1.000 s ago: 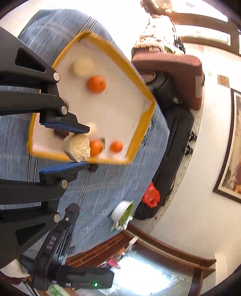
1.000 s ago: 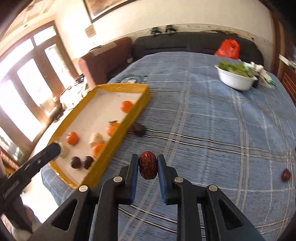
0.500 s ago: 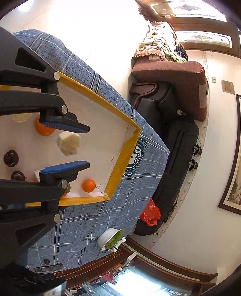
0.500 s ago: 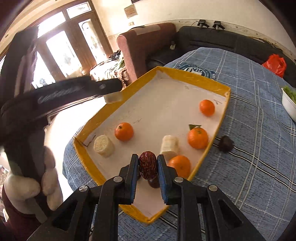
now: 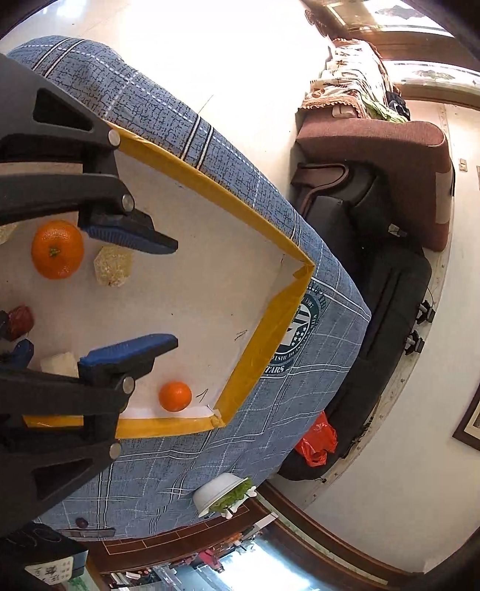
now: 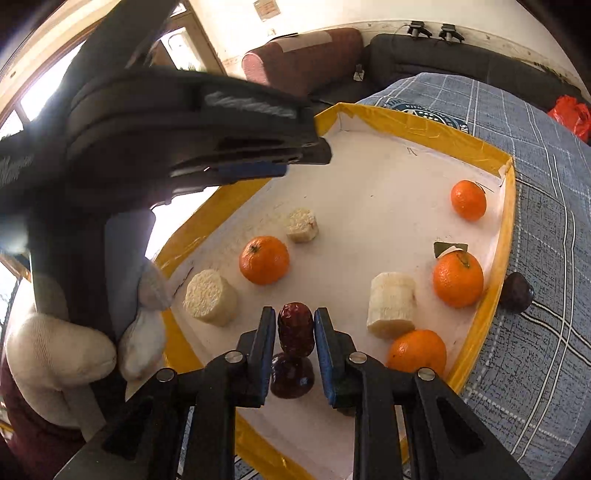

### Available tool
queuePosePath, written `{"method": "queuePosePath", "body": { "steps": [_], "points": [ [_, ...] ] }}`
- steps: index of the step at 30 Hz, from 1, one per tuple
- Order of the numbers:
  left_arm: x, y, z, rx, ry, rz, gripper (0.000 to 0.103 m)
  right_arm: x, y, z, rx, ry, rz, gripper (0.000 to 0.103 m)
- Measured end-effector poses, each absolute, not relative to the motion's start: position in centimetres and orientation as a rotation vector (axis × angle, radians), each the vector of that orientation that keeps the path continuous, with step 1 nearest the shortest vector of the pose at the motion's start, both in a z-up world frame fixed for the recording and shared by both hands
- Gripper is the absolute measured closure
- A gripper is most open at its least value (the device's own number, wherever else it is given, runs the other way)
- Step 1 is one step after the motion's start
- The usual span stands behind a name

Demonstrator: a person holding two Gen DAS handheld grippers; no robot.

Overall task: Organize fruits
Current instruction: 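Lower the white slice into the tray with the left gripper while the right gripper drops the date there, then withdraw both open grippers from the tray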

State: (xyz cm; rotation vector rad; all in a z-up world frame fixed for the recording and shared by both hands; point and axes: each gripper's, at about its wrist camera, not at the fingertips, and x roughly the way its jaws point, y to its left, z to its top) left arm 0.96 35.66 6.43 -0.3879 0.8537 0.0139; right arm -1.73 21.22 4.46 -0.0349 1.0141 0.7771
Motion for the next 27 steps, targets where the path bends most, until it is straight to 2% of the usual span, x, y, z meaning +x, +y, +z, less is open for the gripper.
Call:
{"method": "queuePosePath", "body": {
  "steps": [7,10,14,18,22,27],
  "points": [
    [-1.3,35.9,8.4,-0.394,0.792,0.025,0.04,-1.0,19.2,4.9,0.028,0.998,0.752,0.063],
    [-2.7,35.7,9.3,-0.395,0.761,0.025,0.035,-1.4,18.0,5.1,0.052,0.993,0.736,0.061],
    [-4.7,34.6,10.0,-0.4,0.736,0.003,0.034,-1.8,17.0,5.4,0.068,0.989,0.719,0.06],
    [-6.4,33.0,10.3,-0.407,0.729,-0.017,0.027,-2.7,16.0,5.6,0.078,0.986,0.701,0.059],
    [-8.4,31.9,10.3,-0.459,0.716,-0.044,0.02,-3.6,14.0,5.7,0.098,0.978,0.675,0.054],
    [-10.4,30.3,9.6,-0.54,0.732,-0.069,0.019,-4.5,11.4,6.5,0.124,0.941,0.639,0.048]
  ]
}}
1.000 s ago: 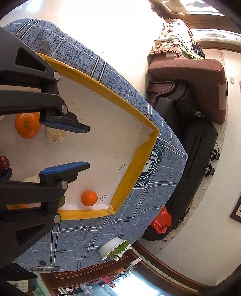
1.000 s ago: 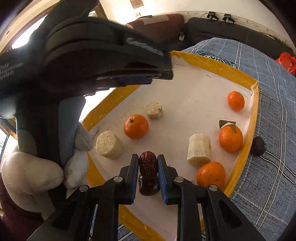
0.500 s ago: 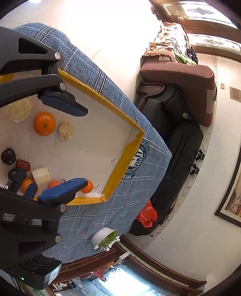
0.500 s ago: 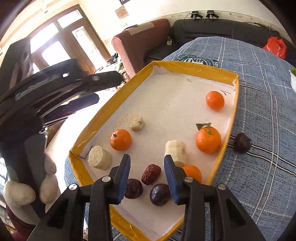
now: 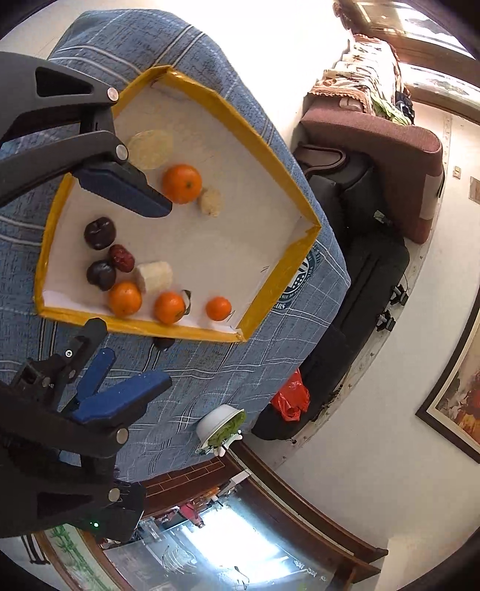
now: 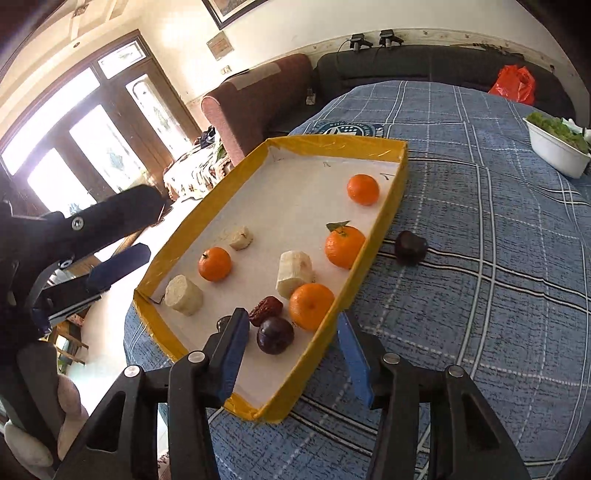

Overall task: Organize fruits
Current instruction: 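Withdraw both open grippers from the tray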

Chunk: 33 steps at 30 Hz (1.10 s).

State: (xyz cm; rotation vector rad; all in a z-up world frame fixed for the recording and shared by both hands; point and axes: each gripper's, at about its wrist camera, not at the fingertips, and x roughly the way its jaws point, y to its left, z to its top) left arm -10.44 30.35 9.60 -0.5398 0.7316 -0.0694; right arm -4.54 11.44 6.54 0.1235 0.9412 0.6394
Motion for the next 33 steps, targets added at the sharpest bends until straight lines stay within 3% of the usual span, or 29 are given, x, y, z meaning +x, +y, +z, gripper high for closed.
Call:
{"method": "queuePosePath", "body": {
  "steps": [17,28,33],
  "points": [
    [-13.1,18.8,7.7,-0.411,0.811,-0.153,0.019,-7.5,-2.6,4.4,0.355,0.939,0.457,0.046],
    [-13.0,16.0,6.3,-0.384,0.853,-0.207,0.018,-7.9,-17.6,3.9,0.475,0.9,0.159,0.044],
    [-12.6,17.4,5.9,-0.431,0.85,-0.175,0.019,-6.5,-14.8,4.9,0.425,0.912,0.224,0.044]
  ]
}}
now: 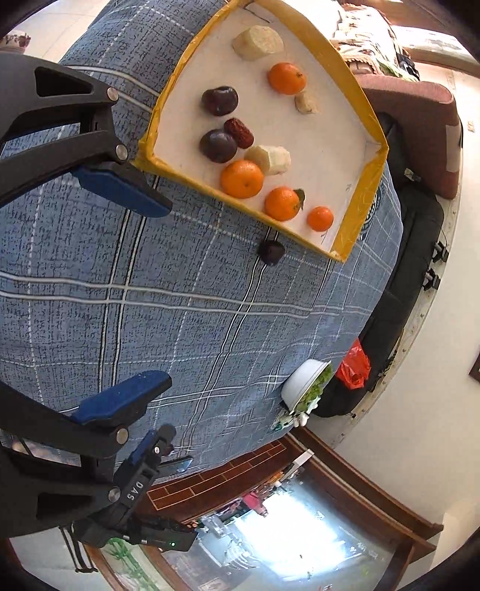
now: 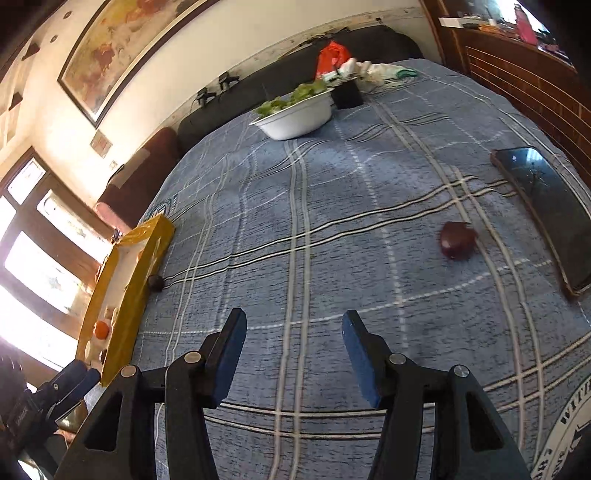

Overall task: Organize fruits
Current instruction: 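Withdraw both open grippers from the tray, then grasp a dark plum with the right gripper while the left gripper grasps another plum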

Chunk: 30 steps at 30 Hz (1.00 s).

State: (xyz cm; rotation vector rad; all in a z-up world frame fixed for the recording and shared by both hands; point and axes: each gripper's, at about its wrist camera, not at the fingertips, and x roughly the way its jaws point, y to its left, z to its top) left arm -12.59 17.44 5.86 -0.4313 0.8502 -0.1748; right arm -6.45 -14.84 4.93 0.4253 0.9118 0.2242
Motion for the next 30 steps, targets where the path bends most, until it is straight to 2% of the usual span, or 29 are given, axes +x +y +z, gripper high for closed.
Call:
{"method": "queuePosePath", "body": {
  "steps": [7,12,16,23,27,30],
  "points": [
    [-12.9,22.0,6.1,-0.495,0.821,-0.112,0.018,-2.2,-2.5,5.1,0.304,0.955,0.452,0.043],
    [-13.2,25.3,6.0,-0.533,0.808,-0.076,0.018,0.9,5.1,4.9,0.062,0.94,0.501,0.042],
    [-12.6,26.7,5.4,-0.558,0.811,-0.063,0.018,2.5,7.9,4.0,-0.089,0.918,0.484,0.042],
    [-11.9,27.0,4.3,-0.576,0.837,-0.06,0.018,5.0,9.9,2.4,-0.141,0.948,0.518,0.043],
    [-11.7,26.8,4.2,-0.573,0.844,-0.058,0.018,5.7,10.3,2.2,-0.107,0.97,0.549,0.07],
    [-11.6,26.4,4.2,-0.567,0.846,-0.063,0.018,5.5,9.9,2.3,-0.103,0.983,0.535,0.07]
  ]
}}
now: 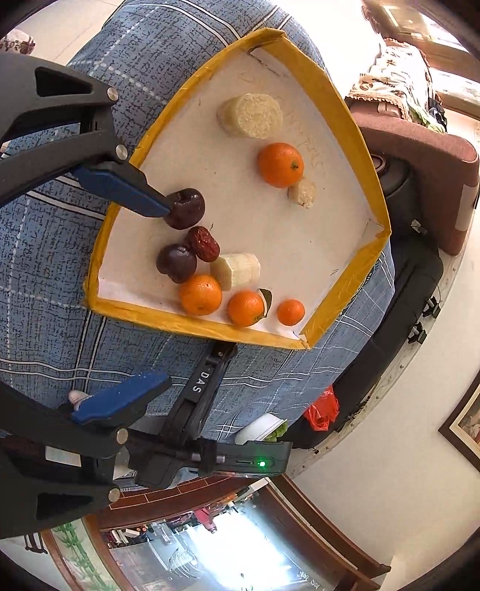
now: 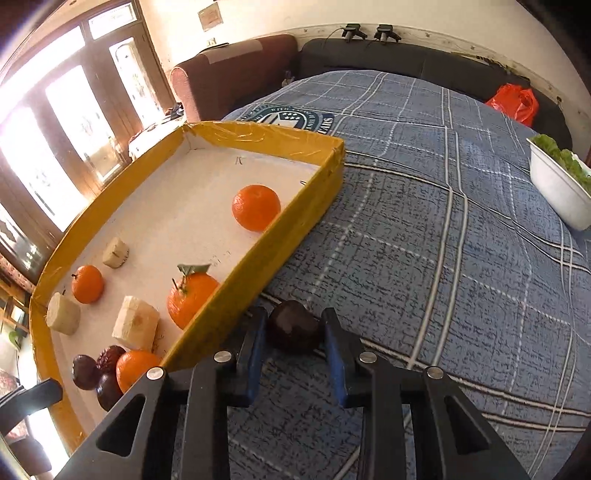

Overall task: Organize fruits
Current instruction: 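Grasp a dark plum with the right gripper while the left gripper grasps another plum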

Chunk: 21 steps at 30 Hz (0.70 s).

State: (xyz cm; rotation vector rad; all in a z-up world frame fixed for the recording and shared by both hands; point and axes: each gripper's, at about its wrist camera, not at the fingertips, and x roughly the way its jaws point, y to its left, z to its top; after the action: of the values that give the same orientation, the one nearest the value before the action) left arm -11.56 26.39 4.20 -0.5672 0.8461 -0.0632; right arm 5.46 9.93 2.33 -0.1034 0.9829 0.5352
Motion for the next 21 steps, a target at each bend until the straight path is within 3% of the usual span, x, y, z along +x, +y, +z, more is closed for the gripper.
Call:
{"method": "queuePosePath", "body": {
  "steps": [8,10,21],
  "points": [
    [-11.7,24.5,4.5,-0.542,0.854,-0.098,0.018,1.8,3.9,2.9,0.008,1.029,0.525,0.068],
    [-11.8,23.6,4.5,-0.528,0.859,-0.114,0.018,0.9,1.6,3.0,0.068,1.043,0.515,0.054],
    [-12.7,17.2,4.9,-0.32,0.86,-0.155,0.016,-2.6,-12.5,7.6,0.312,0.844,0.276,0.038]
  ]
}}
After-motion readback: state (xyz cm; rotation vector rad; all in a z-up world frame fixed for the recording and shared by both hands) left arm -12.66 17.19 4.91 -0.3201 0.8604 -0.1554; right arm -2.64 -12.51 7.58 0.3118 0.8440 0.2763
